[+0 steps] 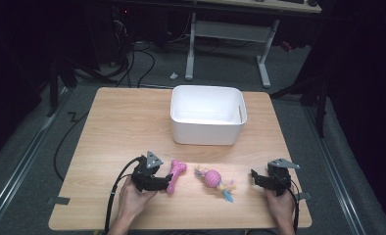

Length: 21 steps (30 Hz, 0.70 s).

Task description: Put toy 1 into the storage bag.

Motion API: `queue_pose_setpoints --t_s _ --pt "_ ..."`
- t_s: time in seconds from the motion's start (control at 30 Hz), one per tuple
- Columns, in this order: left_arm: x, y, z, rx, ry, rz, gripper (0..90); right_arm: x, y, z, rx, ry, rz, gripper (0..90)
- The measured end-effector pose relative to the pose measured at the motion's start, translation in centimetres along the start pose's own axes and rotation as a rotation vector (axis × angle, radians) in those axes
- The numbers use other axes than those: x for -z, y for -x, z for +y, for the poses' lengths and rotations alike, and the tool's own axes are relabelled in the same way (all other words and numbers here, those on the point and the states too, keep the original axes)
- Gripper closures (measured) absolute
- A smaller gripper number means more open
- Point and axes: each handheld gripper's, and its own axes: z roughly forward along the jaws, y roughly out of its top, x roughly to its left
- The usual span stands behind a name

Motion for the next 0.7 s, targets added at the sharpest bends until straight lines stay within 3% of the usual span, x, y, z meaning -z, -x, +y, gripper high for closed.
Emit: queue_pose_setpoints --t_s 0.43,0.67,0.7 --pt "-2.0 1.0 0.8 -0.005 -0.063 0.018 35.4 0.0 0.0 0.0 -0.001 0.0 0.0 25.8" --pt "-2.9 1.3 0.7 0.015 -0.095 0.019 37.3 0.0 0.0 0.0 -0.001 0.0 -0.001 25.8" --pt "-3.1 1.2 0.7 0.031 -0.093 0.002 37.3 0.0 0.0 0.0 -0.001 0.0 -0.001 25.8"
